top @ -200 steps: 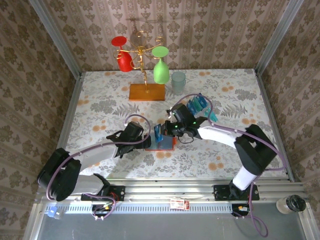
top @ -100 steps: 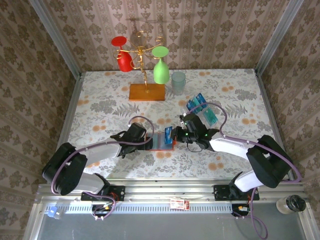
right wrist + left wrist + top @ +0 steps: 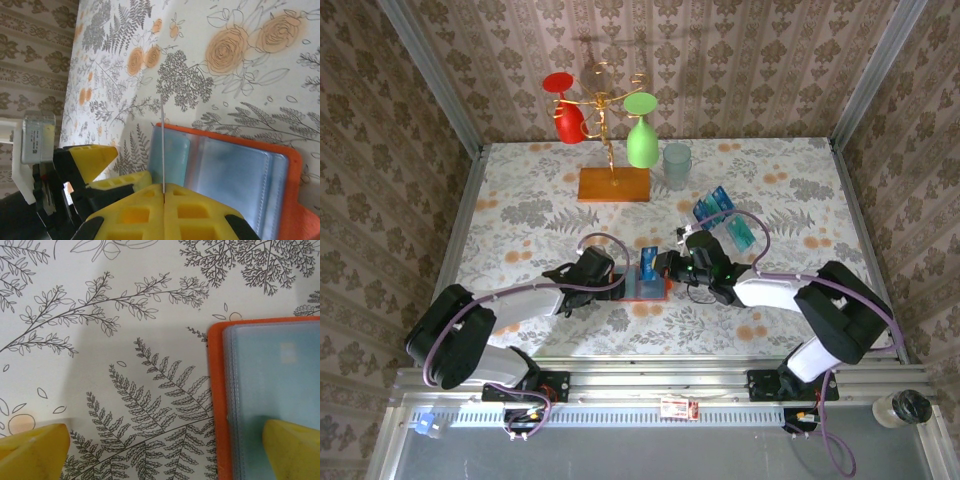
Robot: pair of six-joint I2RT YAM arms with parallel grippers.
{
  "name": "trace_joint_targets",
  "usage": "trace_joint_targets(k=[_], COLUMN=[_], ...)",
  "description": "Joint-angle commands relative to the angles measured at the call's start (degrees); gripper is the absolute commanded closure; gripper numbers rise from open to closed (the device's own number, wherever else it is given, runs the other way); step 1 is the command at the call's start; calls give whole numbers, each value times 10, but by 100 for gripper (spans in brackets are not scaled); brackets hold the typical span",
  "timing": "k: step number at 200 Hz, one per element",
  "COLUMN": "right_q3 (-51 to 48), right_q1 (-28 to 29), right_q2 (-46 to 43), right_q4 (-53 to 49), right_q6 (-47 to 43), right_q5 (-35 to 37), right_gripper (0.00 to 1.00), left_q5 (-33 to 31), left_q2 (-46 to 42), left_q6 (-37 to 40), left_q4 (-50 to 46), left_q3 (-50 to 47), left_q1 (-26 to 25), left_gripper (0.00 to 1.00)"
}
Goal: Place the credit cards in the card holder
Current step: Insert the credit card into the card slot.
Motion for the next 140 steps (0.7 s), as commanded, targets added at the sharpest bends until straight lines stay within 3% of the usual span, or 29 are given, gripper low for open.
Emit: trace_joint_targets(k=[1,140], right_q3=[-10,-18], right_q1=[5,24], right_q2=[20,92], right_q4=[55,130], right_q6=[10,16], right_q5=[-4,13], right_gripper=[100,100], left_q5=[-17,-21], left_q2=[-3,-7], left_q6=[-4,-18], left_q4=[-12,-12], left_q3=[-12,-26], left_q1=[-3,-6], left_gripper=[0,0])
